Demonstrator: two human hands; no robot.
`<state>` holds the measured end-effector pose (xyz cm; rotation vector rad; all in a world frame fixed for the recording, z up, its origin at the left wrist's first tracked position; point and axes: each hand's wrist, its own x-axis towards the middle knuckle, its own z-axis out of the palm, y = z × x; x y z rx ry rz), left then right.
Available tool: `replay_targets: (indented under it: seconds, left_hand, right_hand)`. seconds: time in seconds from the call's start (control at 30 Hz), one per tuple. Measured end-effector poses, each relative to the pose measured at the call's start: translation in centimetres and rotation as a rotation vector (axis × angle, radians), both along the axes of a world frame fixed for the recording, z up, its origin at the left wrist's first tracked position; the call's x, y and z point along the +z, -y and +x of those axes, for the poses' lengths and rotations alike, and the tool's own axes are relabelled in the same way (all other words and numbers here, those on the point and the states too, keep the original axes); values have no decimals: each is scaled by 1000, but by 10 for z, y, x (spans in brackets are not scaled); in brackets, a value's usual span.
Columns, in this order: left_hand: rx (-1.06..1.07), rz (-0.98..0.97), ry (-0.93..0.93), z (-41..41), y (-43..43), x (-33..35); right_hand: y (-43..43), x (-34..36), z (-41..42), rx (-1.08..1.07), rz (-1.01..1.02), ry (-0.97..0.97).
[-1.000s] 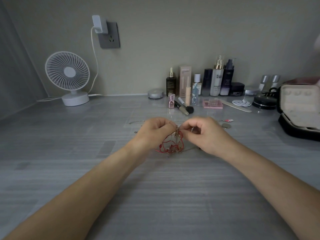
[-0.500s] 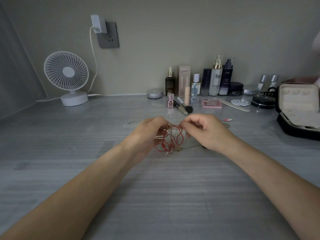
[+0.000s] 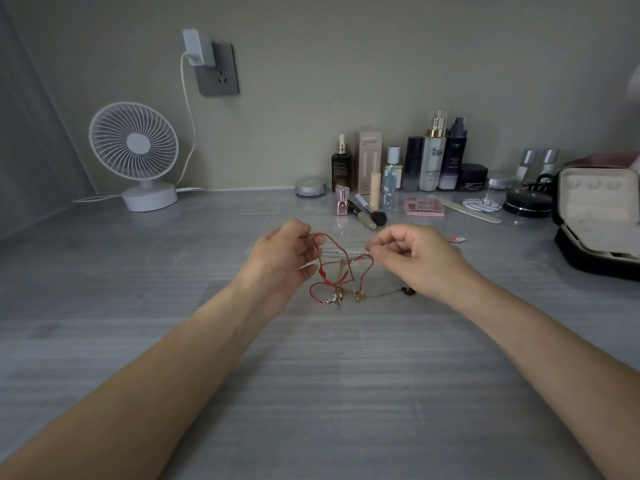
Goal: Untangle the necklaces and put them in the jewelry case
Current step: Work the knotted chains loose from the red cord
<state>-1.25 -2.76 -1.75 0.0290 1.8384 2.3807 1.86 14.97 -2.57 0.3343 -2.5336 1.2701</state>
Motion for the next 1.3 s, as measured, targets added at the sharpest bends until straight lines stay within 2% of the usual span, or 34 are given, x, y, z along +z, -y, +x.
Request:
replay_targets:
  seconds: [0.17, 0.4, 0.57, 0.63, 0.93, 1.13, 1.3]
  left_hand:
    - [-39, -54, -18, 3, -1, -1]
    - [34, -388, -113, 4, -1, -8]
    - [-17, -716, -552, 12, -8, -14]
    - [-44, -789, -637, 15, -13, -17]
    - [22, -756, -609, 14, -12, -16]
    - [95, -690, -695, 16, -11, -11]
    - [91, -729, -703, 15, -12, -11]
  right_hand:
    - [-3, 2, 1, -70, 194, 12]
    - [-5, 5, 1, -1, 40, -60]
    - [-1, 5, 0, 42, -11, -55]
    - [1, 5, 0, 47, -17, -58]
    - [-1, 9, 4, 7, -47, -55]
    - [-2, 6, 4, 33, -18, -21]
    - [0, 5, 4, 59, 10, -22]
